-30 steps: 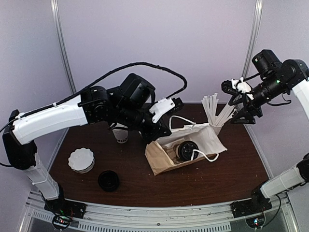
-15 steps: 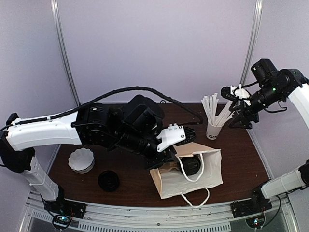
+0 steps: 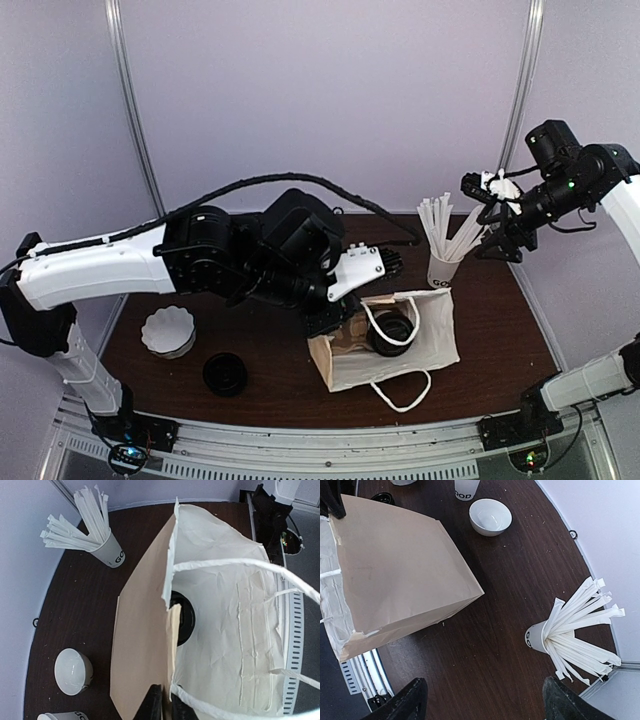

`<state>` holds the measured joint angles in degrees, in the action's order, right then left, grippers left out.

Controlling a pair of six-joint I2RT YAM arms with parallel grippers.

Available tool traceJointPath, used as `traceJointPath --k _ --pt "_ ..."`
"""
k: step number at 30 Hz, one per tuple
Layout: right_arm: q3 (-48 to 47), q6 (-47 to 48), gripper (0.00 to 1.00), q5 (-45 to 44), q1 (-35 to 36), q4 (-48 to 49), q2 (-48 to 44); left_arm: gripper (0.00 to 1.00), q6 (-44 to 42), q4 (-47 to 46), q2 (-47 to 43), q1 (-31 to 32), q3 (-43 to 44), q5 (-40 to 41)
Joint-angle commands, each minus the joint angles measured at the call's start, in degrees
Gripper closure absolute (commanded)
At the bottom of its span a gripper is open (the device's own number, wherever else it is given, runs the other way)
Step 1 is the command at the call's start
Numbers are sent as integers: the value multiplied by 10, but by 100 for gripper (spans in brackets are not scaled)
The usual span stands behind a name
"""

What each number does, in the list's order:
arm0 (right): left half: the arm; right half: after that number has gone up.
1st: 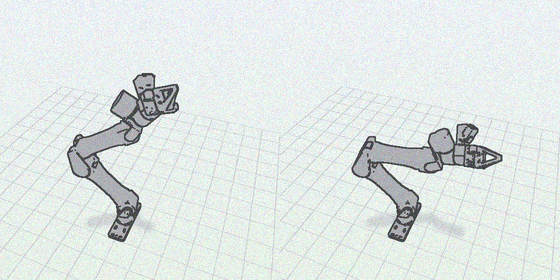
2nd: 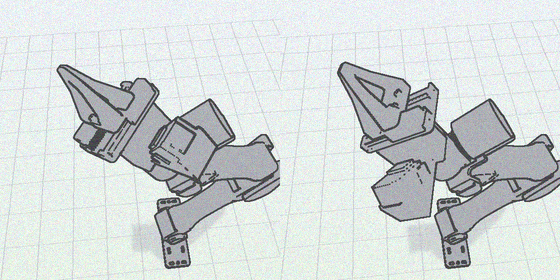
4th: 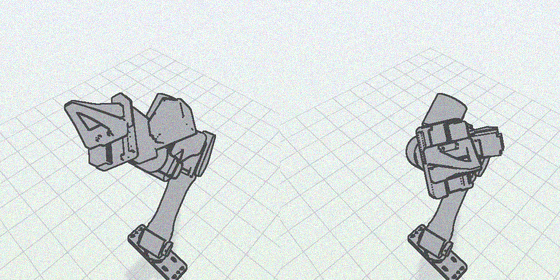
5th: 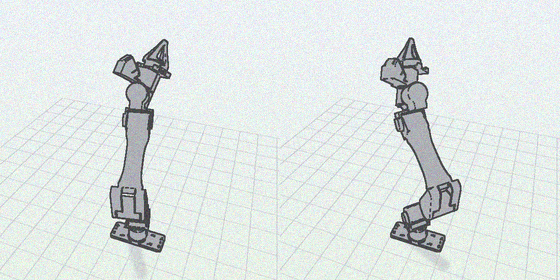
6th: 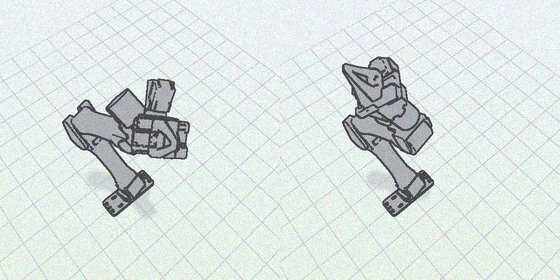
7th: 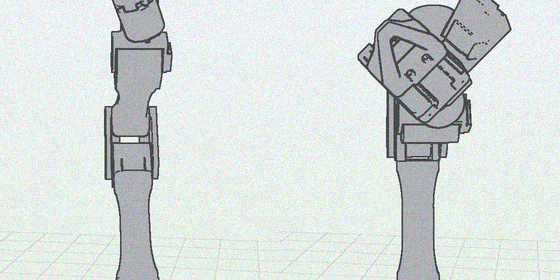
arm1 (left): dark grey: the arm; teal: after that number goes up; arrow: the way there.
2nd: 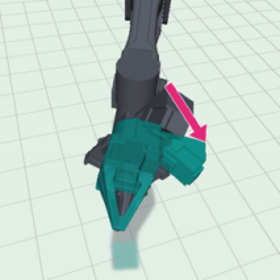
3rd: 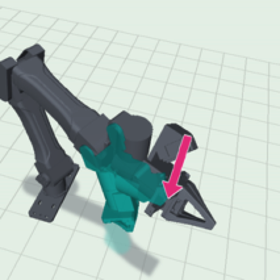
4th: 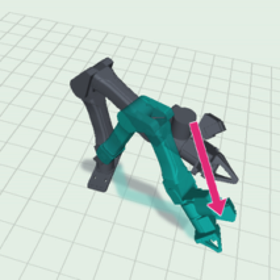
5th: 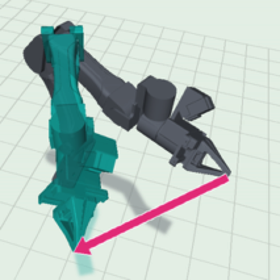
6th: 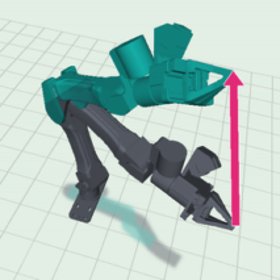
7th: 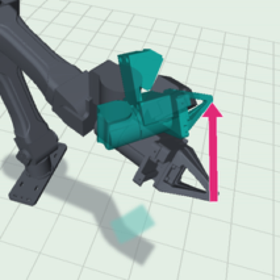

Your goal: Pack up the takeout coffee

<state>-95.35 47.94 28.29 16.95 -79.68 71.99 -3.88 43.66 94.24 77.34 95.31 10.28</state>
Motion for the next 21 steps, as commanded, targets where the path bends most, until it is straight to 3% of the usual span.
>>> traceJointPath --k 1,3,12,21 --pt "4 -18 17 12 -4 21 1 94 33 5 17 -40 39 4" --pt "6 -23 18 15 -4 27 2 100 37 8 27 -60 53 -23" --pt "15 -20 18 6 -4 30 -4 100 130 32 36 -120 91 -203" --pt "13 -30 18 21 -4 36 5 100 220 76 31 -149 110 -315"
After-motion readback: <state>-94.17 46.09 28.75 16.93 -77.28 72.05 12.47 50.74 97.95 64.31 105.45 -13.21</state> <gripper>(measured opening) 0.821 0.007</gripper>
